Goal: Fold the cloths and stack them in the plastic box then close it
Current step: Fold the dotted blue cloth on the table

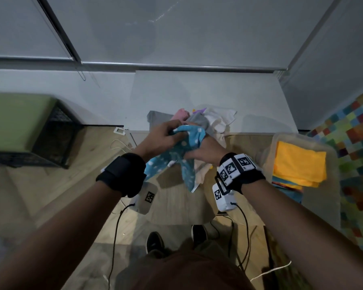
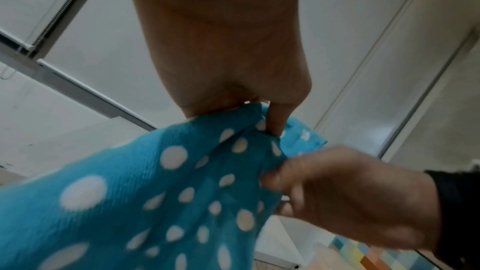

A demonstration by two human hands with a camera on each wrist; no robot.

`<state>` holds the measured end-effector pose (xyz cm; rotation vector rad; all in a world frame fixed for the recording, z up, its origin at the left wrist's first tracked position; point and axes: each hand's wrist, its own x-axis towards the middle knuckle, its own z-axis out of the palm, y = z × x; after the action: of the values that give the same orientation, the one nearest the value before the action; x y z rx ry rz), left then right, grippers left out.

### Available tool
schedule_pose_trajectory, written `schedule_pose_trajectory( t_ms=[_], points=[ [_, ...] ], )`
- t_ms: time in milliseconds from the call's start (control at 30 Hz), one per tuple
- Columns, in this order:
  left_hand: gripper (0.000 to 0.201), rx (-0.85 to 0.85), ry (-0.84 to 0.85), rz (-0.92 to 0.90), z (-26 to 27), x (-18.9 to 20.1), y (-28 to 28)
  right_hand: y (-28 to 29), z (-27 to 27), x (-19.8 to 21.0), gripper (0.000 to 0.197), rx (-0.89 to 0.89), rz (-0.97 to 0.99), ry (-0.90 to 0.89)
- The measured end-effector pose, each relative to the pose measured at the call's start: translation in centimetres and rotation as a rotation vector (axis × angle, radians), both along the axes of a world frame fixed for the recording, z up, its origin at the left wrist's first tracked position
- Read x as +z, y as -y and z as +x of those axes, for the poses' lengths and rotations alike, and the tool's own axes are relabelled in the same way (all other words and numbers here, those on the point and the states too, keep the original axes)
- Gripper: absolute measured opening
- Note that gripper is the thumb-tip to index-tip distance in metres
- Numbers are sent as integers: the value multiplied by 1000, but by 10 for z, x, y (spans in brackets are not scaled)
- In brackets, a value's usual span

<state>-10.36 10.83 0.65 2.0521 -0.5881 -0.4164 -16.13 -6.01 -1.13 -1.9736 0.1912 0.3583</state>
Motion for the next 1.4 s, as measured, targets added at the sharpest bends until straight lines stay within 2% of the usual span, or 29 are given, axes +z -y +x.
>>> schedule_pose_trajectory(
  t_ms=[67, 167, 333, 433, 467, 567, 667, 733, 900, 1067, 1133, 1267, 1400],
  points=[
    [16, 8, 95, 45, -3, -2, 5, -6, 1, 11, 40, -86, 81, 41],
    [24, 80, 163, 56, -2, -4, 3, -6, 4, 14, 19, -165, 66, 79],
    [27, 80, 121, 100, -2, -11, -19, 2, 1, 5, 30, -183, 9, 111],
    [46, 40, 100, 177, -1, -19, -30, 9, 1, 2, 29, -293, 34, 163],
    [46, 15, 111, 226, 0, -20, -33, 11, 1, 4, 29, -338, 53, 167],
    [28, -27, 157, 344, 3, -21, -44, 22, 3, 4, 26, -430, 20, 210],
    [32, -7, 207, 438, 9, -15, -55, 34, 4, 7, 23, -453, -52, 237],
    [27, 48, 217, 489, 15, -11, -63, 43, 5, 6, 27, -467, -107, 236],
    [24, 219, 126, 330, 30, -12, -81, 66, 4, 0, 31, -564, -163, 194],
    [31, 349, -4, 79, 39, -19, -94, 75, -2, -6, 32, -648, -97, 164],
    [30, 350, -30, 50, 38, -20, -94, 73, -3, -5, 30, -662, -65, 171],
    [30, 336, 39, 149, 35, -20, -86, 60, -3, 3, 26, -604, 7, 195],
    [25, 396, -69, -34, 31, -7, -68, 50, 3, 9, 25, -546, -128, 220]
  ],
)
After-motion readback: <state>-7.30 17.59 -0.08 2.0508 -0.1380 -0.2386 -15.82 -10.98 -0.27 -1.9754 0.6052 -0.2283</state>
